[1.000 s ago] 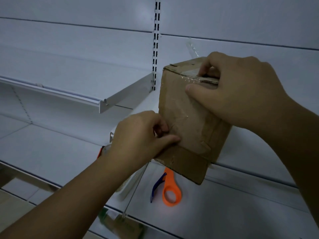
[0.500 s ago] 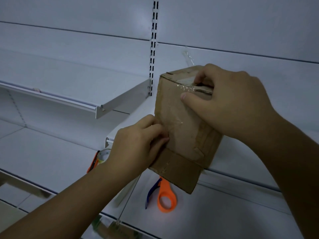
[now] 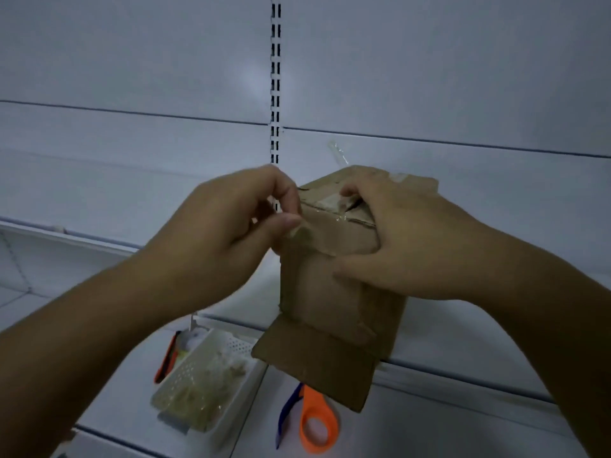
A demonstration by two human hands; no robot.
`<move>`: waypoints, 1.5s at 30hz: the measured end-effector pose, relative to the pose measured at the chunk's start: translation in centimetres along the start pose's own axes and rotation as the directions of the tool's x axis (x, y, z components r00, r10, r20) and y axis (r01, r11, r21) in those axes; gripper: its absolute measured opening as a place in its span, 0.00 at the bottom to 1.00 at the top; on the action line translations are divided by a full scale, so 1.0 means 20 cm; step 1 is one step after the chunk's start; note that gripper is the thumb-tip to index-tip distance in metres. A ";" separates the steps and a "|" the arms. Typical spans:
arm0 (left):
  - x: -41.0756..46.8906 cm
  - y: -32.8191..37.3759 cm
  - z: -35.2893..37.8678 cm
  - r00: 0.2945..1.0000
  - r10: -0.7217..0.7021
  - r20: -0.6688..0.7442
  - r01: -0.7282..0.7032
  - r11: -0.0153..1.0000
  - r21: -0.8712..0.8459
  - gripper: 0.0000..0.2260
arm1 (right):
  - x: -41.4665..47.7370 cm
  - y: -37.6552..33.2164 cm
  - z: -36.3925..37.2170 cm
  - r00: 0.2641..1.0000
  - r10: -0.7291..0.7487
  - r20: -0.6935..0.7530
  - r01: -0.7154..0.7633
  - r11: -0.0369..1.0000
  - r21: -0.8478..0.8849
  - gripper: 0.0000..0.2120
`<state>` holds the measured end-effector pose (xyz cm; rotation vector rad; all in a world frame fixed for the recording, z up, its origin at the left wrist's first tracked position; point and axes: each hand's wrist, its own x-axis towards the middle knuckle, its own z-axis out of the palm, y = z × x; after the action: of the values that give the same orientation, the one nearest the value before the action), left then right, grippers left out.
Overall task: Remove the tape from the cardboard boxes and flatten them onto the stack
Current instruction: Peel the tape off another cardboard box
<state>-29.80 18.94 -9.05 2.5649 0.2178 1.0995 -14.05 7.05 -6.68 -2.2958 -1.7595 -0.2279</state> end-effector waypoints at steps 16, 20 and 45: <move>0.15 0.05 0.20 0.968 -0.214 -0.134 0.118 0.851 -0.512 0.21 | 0.07 -0.01 0.00 0.965 0.156 -0.209 -0.071 0.929 0.364 0.16; 0.08 0.02 0.31 0.990 -0.140 -0.002 0.133 0.947 -0.293 0.34 | 0.08 0.01 -0.05 0.981 0.156 -0.119 -0.078 0.868 0.490 0.17; 0.08 0.01 0.55 0.938 0.077 -0.338 -0.019 0.985 0.172 0.36 | 0.32 0.39 -0.02 0.866 0.492 -0.088 0.132 -0.054 0.990 0.17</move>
<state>-20.82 16.46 -14.97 2.5120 0.3465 1.6097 -4.85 10.90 -5.40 -1.0650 -0.6767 0.4815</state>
